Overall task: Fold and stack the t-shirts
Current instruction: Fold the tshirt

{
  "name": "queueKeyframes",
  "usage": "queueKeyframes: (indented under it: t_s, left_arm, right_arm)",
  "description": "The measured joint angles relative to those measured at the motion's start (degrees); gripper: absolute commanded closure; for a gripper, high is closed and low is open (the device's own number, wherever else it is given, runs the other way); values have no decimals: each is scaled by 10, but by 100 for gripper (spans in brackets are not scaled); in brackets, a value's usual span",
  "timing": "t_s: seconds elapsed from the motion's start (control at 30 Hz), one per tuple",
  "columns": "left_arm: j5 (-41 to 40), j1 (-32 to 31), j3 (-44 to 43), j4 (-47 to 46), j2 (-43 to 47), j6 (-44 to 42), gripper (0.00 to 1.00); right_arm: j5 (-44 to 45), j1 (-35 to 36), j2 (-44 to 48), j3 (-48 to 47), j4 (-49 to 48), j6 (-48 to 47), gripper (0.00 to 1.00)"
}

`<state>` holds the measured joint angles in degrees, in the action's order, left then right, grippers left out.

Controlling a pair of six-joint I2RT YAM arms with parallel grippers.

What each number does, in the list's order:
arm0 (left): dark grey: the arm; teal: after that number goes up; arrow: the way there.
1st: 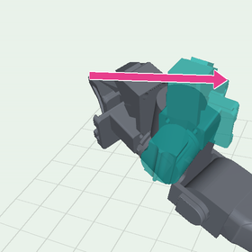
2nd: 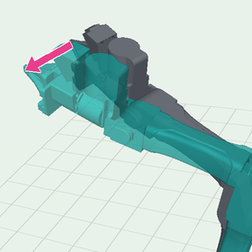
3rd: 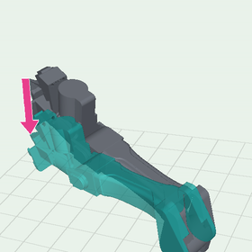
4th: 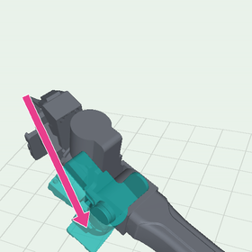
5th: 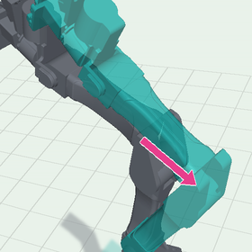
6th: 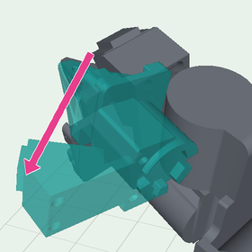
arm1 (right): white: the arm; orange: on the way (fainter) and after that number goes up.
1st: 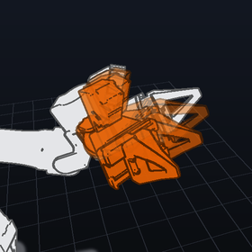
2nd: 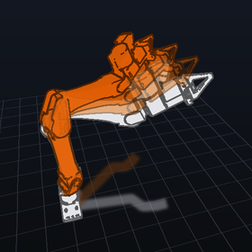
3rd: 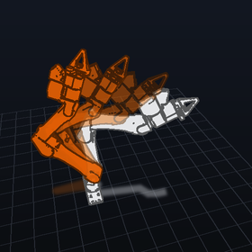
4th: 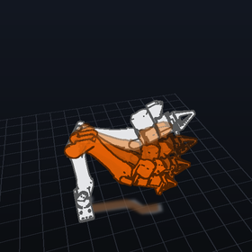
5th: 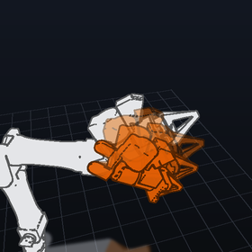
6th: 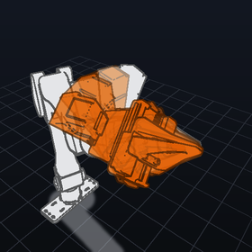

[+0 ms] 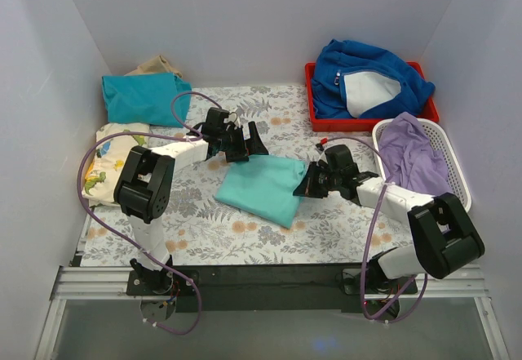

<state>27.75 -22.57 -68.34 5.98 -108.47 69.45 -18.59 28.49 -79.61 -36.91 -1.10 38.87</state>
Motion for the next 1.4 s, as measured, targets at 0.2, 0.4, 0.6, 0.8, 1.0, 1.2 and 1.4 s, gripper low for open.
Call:
queueKeyframes:
  t_s: [0.2, 0.4, 0.6, 0.8, 1.0, 1.2, 1.4]
  left_arm:
    - [4, 5, 0, 0, 0, 0, 4]
    - [11, 11, 0, 0, 0, 0, 4]
    - [8, 11, 0, 0, 1, 1, 4]
    - [-3, 11, 14, -7, 33, 4, 4]
    - [-2, 11, 14, -24, 69, 9, 4]
    - [-2, 11, 19, -29, 70, 10, 4]
    - [-8, 11, 24, -26, 70, 8, 4]
  right_arm:
    - [-9, 0, -21, 28, 2, 27, 90]
    - [-6, 0, -29, 29, 17, 30, 30]
    - [74, 0, 11, -7, 89, -12, 28]
    - [135, 0, 70, -53, 130, -70, 32]
    - [94, 0, 43, -99, 94, -119, 35]
    - [57, 0, -60, -128, 51, -136, 38]
    - [79, 0, -93, -127, 48, -136, 39]
